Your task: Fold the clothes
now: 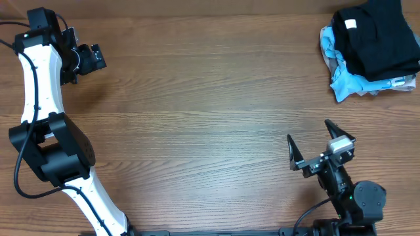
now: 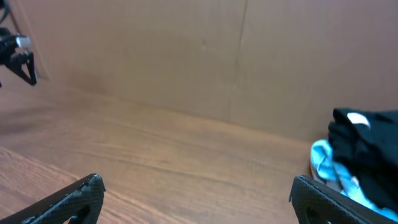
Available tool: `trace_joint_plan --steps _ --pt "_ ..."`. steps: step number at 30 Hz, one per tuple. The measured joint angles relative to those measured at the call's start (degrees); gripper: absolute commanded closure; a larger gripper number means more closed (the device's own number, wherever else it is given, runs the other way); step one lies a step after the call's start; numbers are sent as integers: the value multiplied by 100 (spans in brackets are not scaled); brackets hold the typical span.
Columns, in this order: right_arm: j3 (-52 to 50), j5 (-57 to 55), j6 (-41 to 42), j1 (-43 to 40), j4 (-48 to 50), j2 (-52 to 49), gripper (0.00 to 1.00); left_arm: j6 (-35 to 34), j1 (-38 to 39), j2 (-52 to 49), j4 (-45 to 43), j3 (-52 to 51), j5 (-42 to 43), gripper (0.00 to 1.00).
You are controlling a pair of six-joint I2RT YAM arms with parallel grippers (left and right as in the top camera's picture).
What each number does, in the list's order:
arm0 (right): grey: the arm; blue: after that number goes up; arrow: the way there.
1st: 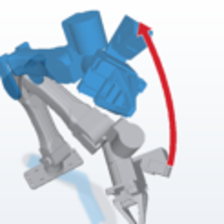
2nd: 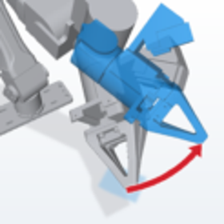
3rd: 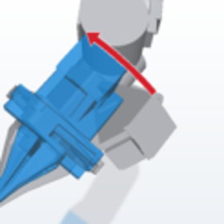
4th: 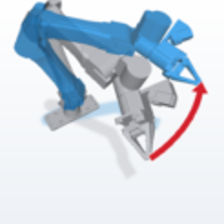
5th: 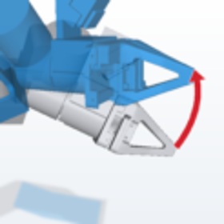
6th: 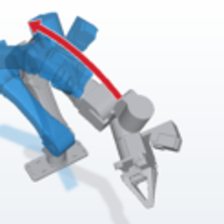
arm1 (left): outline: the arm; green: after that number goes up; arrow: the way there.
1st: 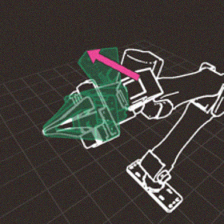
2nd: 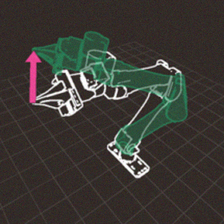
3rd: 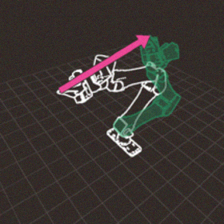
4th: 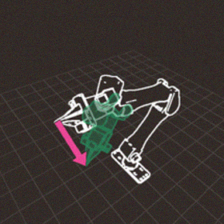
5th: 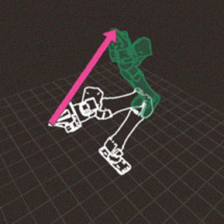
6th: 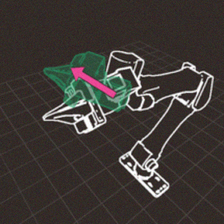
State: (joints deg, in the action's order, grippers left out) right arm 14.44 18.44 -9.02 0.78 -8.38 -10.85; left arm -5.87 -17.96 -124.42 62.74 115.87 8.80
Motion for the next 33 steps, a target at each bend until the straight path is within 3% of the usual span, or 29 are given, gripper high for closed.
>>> trace_joint_plan --steps 16,33 --pt "-1108 -70 11 -236 452 953 0 0 0 0 0 0 0 0" --pt "-1338 -881 988 -267 433 1001 0 0 0 0 0 0 0 0"
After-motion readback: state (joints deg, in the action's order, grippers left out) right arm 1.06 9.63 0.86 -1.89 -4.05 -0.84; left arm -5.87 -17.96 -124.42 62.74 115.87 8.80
